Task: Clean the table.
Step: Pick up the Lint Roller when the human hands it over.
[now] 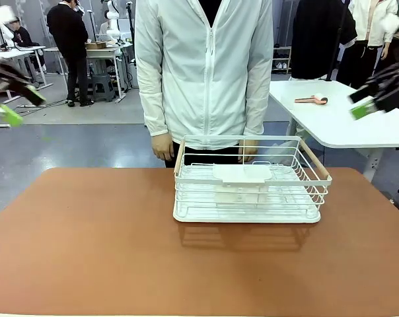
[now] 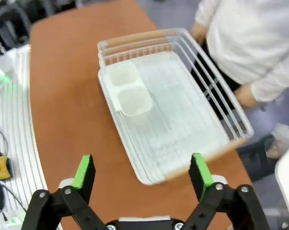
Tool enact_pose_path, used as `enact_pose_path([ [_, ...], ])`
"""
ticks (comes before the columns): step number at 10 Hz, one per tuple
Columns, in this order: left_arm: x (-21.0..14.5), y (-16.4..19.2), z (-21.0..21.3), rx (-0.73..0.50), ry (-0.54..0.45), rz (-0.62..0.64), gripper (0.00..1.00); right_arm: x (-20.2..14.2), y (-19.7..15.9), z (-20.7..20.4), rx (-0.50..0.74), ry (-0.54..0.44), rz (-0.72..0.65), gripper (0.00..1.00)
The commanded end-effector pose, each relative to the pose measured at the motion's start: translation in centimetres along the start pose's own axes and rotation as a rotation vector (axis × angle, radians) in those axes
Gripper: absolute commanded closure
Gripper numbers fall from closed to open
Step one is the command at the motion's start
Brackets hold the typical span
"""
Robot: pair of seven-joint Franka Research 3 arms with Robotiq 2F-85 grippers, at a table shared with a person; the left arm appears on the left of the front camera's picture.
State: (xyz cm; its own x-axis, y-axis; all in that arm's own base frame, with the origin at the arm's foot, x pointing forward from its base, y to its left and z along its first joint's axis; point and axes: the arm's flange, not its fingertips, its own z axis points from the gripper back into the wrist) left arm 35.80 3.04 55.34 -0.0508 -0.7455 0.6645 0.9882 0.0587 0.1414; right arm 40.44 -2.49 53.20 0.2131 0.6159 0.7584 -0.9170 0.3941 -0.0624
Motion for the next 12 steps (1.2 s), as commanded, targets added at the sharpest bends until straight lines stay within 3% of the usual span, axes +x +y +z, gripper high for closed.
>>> enact_pose_path([
  [1,-3.7,1.3,2.3,0.005,-0.043,0.317,0.00,-2.2,-3.7,2.0,-0.065,-0.012,-0.270,0.00],
  [4,-9.9,1.0,7.0,-0.002,-0.227,0.881,0.00,-7.7,-6.6,5.6,-0.005,0.024,-0.666,0.00],
  [5,-12.3,0.6,7.6,-0.030,-0.263,0.993,0.00,-9.9,-7.2,6.1,0.012,0.032,-0.764,0.00],
  [9,-22.2,-1.2,10.4,-0.116,-0.391,1.294,0.00,-18.2,-9.5,9.2,0.029,0.024,-1.113,0.00],
  [10,-24.1,-1.3,10.4,-0.142,-0.416,1.327,0.00,-19.8,-9.9,9.9,0.060,0.044,-1.173,0.00],
  [12,-26.7,-1.0,10.1,-0.200,-0.474,1.392,0.00,-22.8,-10.6,10.9,0.139,-0.018,-1.275,0.00],
])
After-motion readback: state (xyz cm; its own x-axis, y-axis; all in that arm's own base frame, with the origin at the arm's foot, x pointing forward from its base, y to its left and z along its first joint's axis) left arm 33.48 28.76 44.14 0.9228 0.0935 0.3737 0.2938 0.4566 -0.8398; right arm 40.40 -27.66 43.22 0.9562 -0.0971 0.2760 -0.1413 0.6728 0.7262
